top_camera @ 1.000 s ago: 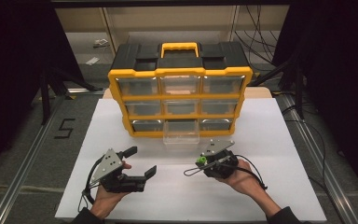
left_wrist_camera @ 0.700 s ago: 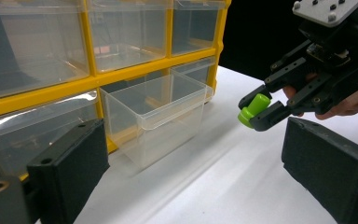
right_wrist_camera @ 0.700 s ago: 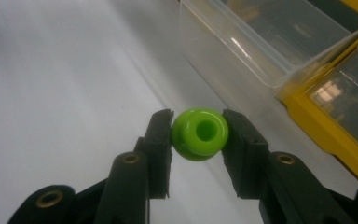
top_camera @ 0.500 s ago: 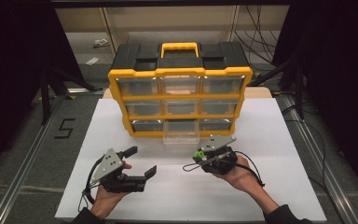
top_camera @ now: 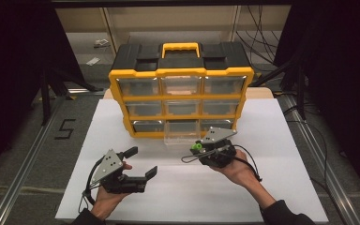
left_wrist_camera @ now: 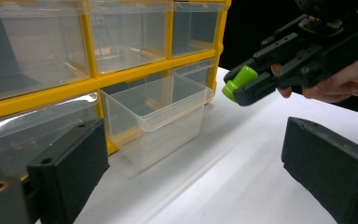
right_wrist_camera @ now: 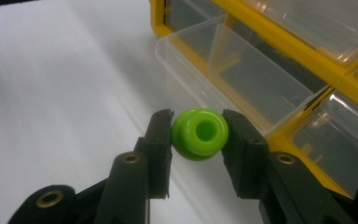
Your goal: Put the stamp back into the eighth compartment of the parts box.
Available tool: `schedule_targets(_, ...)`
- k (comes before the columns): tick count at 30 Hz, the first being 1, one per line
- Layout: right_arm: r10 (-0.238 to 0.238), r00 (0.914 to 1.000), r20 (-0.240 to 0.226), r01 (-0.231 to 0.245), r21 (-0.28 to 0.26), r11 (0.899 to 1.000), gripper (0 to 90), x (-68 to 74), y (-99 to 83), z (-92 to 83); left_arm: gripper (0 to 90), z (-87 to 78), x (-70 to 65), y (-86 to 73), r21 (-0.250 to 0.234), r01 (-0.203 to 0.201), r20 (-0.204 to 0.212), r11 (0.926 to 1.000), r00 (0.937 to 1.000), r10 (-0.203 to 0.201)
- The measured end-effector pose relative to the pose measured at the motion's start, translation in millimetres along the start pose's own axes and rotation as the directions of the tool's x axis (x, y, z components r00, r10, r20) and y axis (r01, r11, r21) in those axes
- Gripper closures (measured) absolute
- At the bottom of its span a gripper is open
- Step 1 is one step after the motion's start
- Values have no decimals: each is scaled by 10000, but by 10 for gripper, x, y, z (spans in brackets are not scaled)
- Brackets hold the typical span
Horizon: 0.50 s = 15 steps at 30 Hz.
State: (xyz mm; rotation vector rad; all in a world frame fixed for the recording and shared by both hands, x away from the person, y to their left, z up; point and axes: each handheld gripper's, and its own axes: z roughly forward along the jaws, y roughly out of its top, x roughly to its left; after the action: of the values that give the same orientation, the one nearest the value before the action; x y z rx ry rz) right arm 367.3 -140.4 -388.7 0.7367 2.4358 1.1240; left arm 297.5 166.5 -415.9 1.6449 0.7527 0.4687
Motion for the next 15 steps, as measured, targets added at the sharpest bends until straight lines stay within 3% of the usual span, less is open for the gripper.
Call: schedule_targets(15, 236, 9996, 175, -231, -316, 9992, 648, -93, 127, 63, 68, 2, -5, 1, 1, 11, 44, 10000, 10000, -11)
